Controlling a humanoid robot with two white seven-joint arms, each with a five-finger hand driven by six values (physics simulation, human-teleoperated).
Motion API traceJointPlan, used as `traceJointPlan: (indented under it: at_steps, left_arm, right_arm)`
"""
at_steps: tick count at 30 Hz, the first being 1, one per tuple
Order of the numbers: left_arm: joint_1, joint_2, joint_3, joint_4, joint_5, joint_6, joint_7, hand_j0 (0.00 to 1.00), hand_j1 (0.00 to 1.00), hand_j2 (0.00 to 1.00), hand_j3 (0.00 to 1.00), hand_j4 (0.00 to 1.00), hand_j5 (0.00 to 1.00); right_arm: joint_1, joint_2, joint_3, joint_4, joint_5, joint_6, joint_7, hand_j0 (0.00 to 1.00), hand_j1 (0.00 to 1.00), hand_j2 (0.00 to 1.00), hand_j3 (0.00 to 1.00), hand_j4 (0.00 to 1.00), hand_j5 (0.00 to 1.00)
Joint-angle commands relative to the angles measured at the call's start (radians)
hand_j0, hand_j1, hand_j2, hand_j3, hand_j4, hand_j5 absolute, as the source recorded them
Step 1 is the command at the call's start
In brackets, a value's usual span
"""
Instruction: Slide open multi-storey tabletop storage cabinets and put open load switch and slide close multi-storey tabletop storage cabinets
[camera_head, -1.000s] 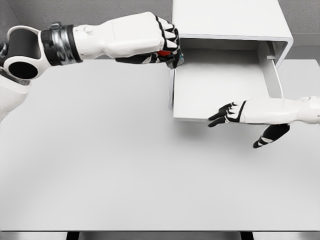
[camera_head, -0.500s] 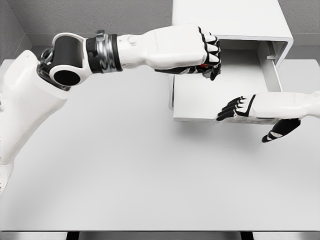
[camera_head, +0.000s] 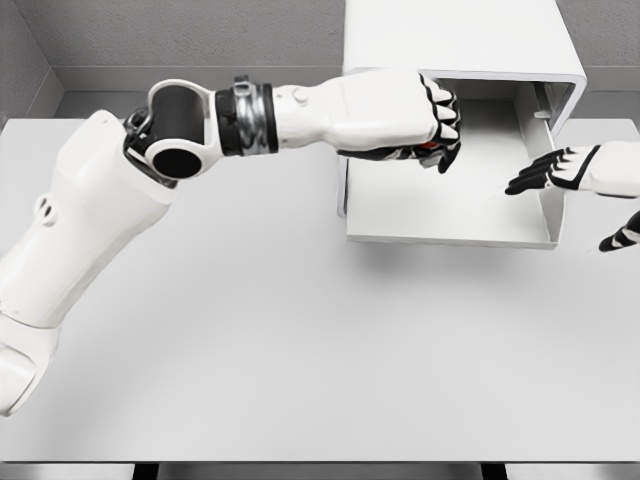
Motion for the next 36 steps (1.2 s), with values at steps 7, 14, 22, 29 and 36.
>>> traceJointPlan:
  at_steps: [7,14,22,29,36]
  left_arm:
    - [0.002,-0.037,-0.026,0.076,-0.029,0.003,0.002,0.39,0.39,0.39,0.39,0.39,0.39]
    - [0.002,-0.063,-0.026,0.082,-0.045,0.003,0.002,0.39,0.39,0.39,0.39,0.39,0.39]
    - [0.018,-0.061,-0.026,0.125,-0.099,0.003,0.007,0.39,0.39,0.39,0.39,0.39,0.39]
    - [0.020,-0.055,-0.025,0.129,-0.099,0.003,0.007,0.58,0.58,0.58,0.58,0.58,0.58]
    - [0.018,-0.060,-0.023,0.122,-0.098,0.003,0.008,0.78,0.78,0.78,0.78,0.78,0.78]
  right_arm:
    - [0.000,-0.016,-0.024,0.029,-0.003,0.003,-0.002,1.00,1.00,1.00,1.00,1.00,1.00]
    - [0.005,-0.006,-0.019,0.052,-0.002,0.003,-0.004,1.00,1.00,1.00,1.00,1.00,1.00]
    - [0.000,0.004,-0.022,0.072,0.012,0.003,-0.061,1.00,1.00,1.00,1.00,1.00,1.00]
    - [0.000,0.000,-0.022,0.068,0.014,0.003,-0.061,1.00,1.00,1.00,1.00,1.00,1.00]
    - [0.002,0.000,-0.022,0.066,0.014,0.003,-0.061,1.00,1.00,1.00,1.00,1.00,1.00]
